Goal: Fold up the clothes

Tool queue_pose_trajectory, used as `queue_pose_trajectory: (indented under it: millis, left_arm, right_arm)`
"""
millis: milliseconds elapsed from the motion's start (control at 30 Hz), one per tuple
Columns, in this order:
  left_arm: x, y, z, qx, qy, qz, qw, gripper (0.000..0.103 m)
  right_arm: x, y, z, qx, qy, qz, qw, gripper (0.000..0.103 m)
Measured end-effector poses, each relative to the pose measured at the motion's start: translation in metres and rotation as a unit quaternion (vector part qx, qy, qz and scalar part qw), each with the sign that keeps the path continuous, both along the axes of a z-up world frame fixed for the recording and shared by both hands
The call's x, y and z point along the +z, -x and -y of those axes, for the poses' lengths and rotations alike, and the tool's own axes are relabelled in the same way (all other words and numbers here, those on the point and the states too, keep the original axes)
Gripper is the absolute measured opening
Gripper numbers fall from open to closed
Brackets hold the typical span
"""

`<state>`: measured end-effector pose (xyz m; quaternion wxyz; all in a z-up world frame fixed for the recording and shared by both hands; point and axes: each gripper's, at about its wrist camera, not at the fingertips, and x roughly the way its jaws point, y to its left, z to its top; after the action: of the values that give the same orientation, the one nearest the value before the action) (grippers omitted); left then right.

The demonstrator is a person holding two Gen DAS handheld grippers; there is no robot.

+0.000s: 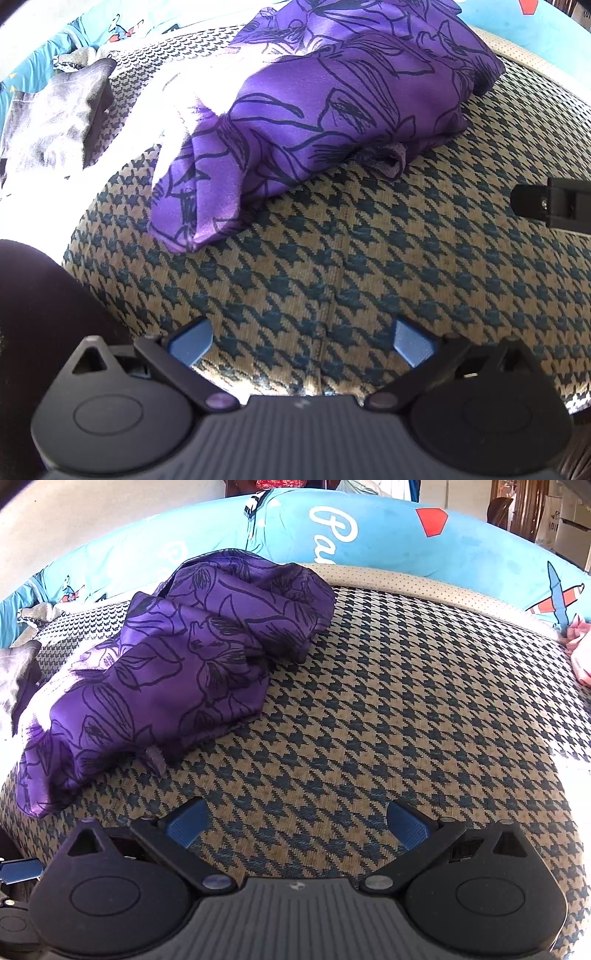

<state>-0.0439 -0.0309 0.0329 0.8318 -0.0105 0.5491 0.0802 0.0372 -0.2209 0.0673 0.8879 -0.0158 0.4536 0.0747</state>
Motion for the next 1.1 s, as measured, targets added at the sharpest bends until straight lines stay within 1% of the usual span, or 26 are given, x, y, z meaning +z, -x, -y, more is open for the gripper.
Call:
queue_pose_trajectory:
  millis: [67, 100, 267, 333, 433, 533, 667, 900, 1100]
  left_arm:
    - [-0.001, 0.000, 0.000, -0.001, 0.002, 0.001, 1.0000, 0.103]
    - [-0.001, 0.000, -0.001, 0.000, 0.005, 0.001, 1.0000, 0.103]
    - [-0.005, 0.001, -0.006, 0.011, 0.031, 0.002, 0.9995, 0.103]
    - [-0.006, 0.002, -0.007, 0.010, 0.037, 0.005, 0.9993, 0.103]
    - [-0.007, 0.003, -0.005, -0.001, 0.028, 0.012, 0.9995, 0.103]
    - [-0.007, 0.003, -0.003, -0.001, 0.025, 0.012, 0.9996, 0.103]
    - [-0.008, 0.004, 0.001, -0.009, 0.015, 0.017, 0.9997, 0.103]
    - [-0.007, 0.008, 0.010, -0.015, -0.003, 0.023, 0.9996, 0.103]
    - [-0.003, 0.012, 0.018, -0.024, -0.018, 0.031, 0.9991, 0.103]
  right_arm:
    - [-0.002, -0.001, 0.000, 0.003, -0.007, -0.013, 1.000, 0.103]
    - [-0.003, -0.002, -0.001, 0.005, -0.001, -0.016, 1.000, 0.103]
    - [-0.003, 0.000, -0.008, 0.014, 0.041, -0.001, 0.999, 0.103]
    - [-0.003, -0.001, -0.006, 0.015, 0.036, -0.002, 0.999, 0.103]
    - [-0.003, -0.002, -0.004, 0.014, 0.021, -0.009, 1.000, 0.103]
    - [-0.003, -0.004, -0.002, 0.009, 0.013, -0.018, 1.000, 0.103]
    - [-0.005, -0.006, -0.002, 0.002, 0.013, -0.029, 0.999, 0.103]
    - [0.001, -0.002, -0.005, 0.016, 0.006, -0.016, 1.000, 0.103]
    - [0.000, -0.003, -0.010, 0.020, 0.006, -0.017, 1.000, 0.103]
